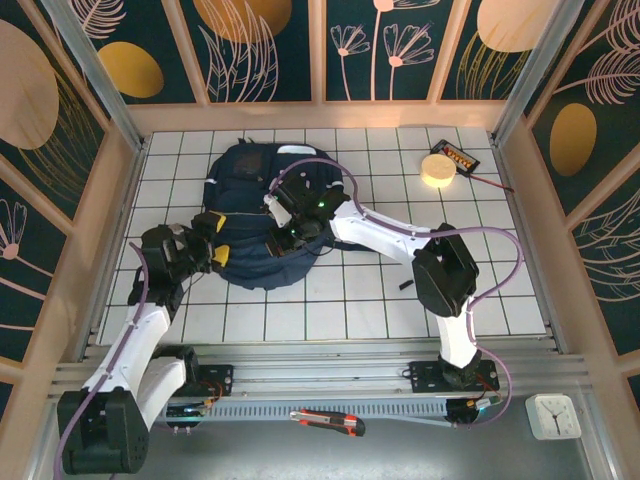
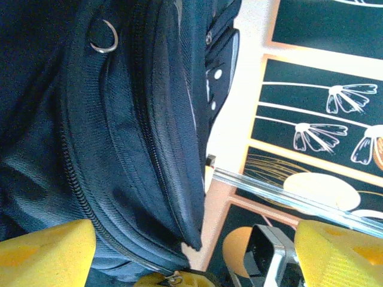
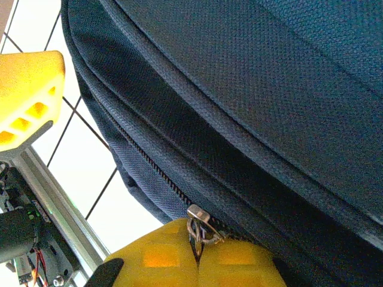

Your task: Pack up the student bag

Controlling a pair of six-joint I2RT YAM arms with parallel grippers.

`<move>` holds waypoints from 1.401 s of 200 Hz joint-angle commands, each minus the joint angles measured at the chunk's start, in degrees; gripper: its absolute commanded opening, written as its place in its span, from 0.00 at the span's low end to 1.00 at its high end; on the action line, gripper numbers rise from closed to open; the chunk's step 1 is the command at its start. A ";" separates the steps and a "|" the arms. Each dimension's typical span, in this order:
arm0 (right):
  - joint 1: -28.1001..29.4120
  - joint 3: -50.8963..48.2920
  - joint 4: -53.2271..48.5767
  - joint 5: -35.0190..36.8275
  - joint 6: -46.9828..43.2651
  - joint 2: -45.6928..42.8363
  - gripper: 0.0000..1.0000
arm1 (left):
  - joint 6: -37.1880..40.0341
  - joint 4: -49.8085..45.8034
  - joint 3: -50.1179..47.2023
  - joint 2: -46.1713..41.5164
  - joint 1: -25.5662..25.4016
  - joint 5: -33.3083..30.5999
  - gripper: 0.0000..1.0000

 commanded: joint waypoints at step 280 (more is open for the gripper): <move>3.32 -0.97 4.67 -0.63 0.06 0.55 0.00 | -3.64 10.78 4.17 12.78 -1.99 -3.10 0.71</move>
